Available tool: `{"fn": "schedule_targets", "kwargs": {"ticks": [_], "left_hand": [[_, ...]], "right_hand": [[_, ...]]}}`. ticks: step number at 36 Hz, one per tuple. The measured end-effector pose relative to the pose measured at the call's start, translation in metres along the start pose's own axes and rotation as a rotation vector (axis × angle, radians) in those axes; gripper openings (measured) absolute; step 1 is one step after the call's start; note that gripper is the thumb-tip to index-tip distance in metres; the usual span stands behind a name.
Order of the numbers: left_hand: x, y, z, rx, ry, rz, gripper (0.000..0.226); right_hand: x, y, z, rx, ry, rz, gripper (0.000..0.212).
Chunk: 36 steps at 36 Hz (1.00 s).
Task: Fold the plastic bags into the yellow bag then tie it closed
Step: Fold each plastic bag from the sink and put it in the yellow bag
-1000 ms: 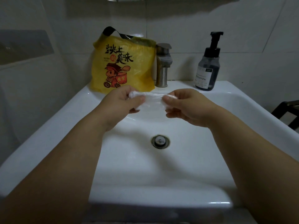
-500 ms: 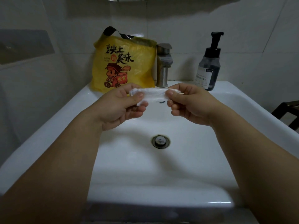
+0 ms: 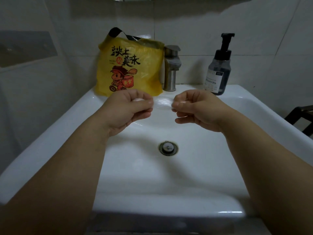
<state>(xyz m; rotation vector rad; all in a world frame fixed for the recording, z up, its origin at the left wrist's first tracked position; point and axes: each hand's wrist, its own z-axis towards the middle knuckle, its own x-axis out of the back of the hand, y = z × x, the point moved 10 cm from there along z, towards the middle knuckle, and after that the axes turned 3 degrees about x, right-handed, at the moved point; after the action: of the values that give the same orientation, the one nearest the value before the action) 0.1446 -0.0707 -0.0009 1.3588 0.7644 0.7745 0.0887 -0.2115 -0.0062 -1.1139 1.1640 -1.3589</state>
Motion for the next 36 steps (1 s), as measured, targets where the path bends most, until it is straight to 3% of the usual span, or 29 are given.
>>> {"fn": "schedule_targets", "kwargs": {"ticks": [7,10,12,15,17,23,28,33,36], "left_hand": [[0.011,0.006,0.005,-0.076,0.094,-0.039,0.012],[0.011,0.013,0.004,-0.108,0.108,-0.203,0.008],[-0.001,0.008,0.004,-0.08,0.026,-0.289,0.023],[-0.039,-0.012,0.001,0.02,-0.172,-0.081,0.034],[-0.052,-0.021,0.001,0.05,-0.204,-0.031,0.039],[-0.04,-0.019,0.01,0.052,-0.075,-0.054,0.04],[-0.005,-0.01,0.016,0.036,0.139,-0.26,0.037],[0.021,-0.015,0.013,0.031,0.315,-0.166,0.024],[0.043,-0.012,0.012,-0.023,0.412,-0.017,0.031]], "right_hand": [[-0.003,0.006,0.0,-0.047,-0.025,-0.167,0.01],[-0.01,0.002,0.0,-0.009,-0.002,-0.121,0.015],[-0.02,-0.001,0.001,0.045,0.021,-0.096,0.016],[-0.039,-0.001,0.0,0.094,-0.002,-0.028,0.018],[-0.046,0.002,0.0,0.084,-0.031,0.006,0.016],[-0.045,0.009,0.001,0.049,-0.057,-0.079,0.023],[-0.037,0.009,0.004,0.012,-0.029,-0.071,0.016],[-0.028,0.013,0.003,-0.016,-0.009,-0.098,0.016],[-0.02,0.013,0.003,-0.01,0.009,-0.121,0.016]]}}
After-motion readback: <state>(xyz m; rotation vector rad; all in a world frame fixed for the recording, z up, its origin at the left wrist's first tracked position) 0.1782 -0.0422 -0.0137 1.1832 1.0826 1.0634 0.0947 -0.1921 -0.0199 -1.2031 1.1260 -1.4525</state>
